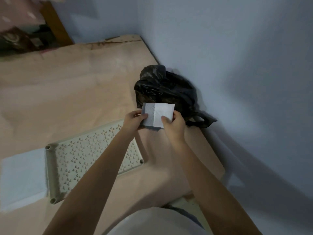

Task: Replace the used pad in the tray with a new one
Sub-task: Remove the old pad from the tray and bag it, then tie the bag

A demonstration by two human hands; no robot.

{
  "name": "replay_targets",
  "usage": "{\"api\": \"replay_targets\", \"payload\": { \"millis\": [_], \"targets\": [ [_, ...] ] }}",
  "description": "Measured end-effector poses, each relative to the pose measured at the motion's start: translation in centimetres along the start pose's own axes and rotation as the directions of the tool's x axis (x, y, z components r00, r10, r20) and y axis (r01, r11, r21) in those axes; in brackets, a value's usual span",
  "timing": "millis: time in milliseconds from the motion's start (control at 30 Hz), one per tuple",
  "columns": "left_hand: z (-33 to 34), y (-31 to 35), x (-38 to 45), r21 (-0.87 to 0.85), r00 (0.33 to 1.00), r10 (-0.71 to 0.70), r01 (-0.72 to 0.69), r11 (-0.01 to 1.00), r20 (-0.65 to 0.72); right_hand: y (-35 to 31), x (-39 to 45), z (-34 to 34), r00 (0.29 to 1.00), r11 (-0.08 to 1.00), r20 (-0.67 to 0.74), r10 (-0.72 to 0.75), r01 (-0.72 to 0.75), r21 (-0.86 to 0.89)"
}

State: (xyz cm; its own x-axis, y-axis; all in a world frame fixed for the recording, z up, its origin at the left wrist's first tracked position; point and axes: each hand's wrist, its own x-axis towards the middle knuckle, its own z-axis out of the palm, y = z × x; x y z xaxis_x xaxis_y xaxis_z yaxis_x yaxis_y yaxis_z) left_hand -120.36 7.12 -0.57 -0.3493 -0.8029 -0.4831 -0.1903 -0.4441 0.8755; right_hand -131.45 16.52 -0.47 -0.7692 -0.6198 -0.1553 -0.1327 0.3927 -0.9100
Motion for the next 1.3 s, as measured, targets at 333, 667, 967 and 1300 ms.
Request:
{"api": "replay_targets", "payload": {
  "millis": [333,667,967,1300],
  "targets": [
    [2.0,0.8,3.5,0.141,0.999,-0.004,0.011,0.99,-0.05,-0.4,3.6,1.1,0.988,0.95,-0.003,-0.156,0.15,-0.274],
    [4.9,1.0,5.2,0.444,0.972,0.153,-0.219,0.869,0.18,1.8,5.8,-0.2,0.995,0.927,-0.091,-0.035,-0.001,-0.375],
    [4.7,-0.3,8.1,0.786,0.904,0.216,-0.428,0.447,0.369,3.0,7.7,0.1,0.997,0.833,-0.014,0.076,-0.071,-0.548],
    [4.9,-1.5,7.5,0.874,0.934,0.137,-0.358,0.328,0.33,3.7,6.7,0.9,0.991,0.728,0.001,0.137,-0.1,-0.678]
  ]
}}
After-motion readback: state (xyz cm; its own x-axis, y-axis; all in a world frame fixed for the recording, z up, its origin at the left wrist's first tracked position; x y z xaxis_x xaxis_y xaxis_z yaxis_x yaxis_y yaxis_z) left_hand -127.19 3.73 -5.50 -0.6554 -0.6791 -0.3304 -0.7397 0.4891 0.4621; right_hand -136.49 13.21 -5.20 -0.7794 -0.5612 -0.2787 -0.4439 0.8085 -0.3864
